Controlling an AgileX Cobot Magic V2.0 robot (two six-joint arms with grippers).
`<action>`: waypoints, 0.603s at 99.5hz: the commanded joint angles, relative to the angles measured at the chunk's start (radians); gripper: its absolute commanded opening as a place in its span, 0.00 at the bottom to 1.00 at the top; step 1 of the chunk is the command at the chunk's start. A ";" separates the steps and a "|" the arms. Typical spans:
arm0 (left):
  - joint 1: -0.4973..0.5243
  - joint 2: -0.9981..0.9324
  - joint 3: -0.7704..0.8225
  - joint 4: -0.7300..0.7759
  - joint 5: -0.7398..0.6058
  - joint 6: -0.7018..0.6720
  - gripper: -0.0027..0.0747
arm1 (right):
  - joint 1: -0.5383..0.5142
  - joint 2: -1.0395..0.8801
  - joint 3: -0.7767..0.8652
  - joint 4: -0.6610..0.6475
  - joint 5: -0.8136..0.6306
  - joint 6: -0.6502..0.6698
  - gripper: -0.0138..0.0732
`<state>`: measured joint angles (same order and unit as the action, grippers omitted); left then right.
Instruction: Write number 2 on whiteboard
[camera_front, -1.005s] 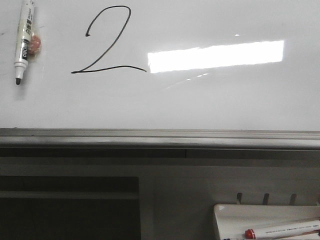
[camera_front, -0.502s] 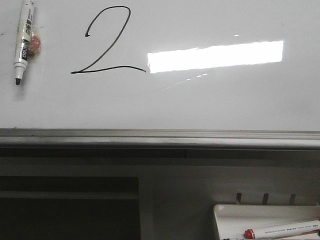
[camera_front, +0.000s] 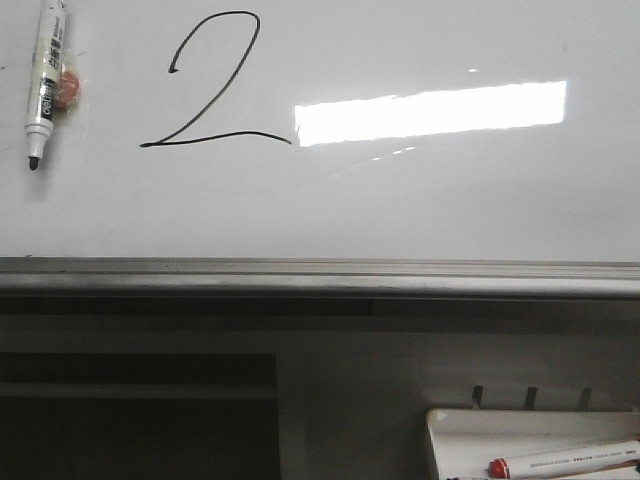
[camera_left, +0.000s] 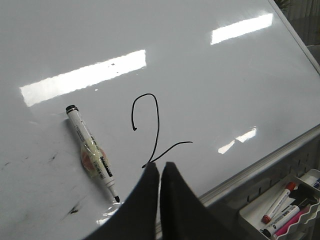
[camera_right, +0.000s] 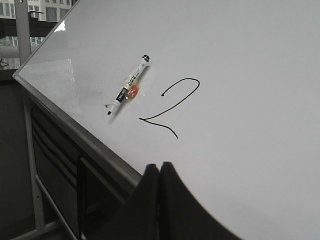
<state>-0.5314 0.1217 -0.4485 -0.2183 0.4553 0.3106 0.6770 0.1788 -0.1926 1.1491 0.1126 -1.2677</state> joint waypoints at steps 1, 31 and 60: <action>0.002 0.012 -0.023 -0.018 -0.066 -0.001 0.01 | -0.001 0.009 -0.027 0.009 -0.024 -0.002 0.08; 0.002 0.012 -0.017 0.035 -0.109 -0.001 0.01 | -0.001 0.009 -0.027 0.009 -0.024 -0.002 0.08; 0.182 0.012 0.064 0.242 -0.334 -0.165 0.01 | -0.001 0.009 -0.027 0.009 -0.024 -0.002 0.08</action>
<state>-0.4224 0.1217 -0.3862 0.0000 0.2565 0.2444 0.6770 0.1788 -0.1926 1.1491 0.1126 -1.2677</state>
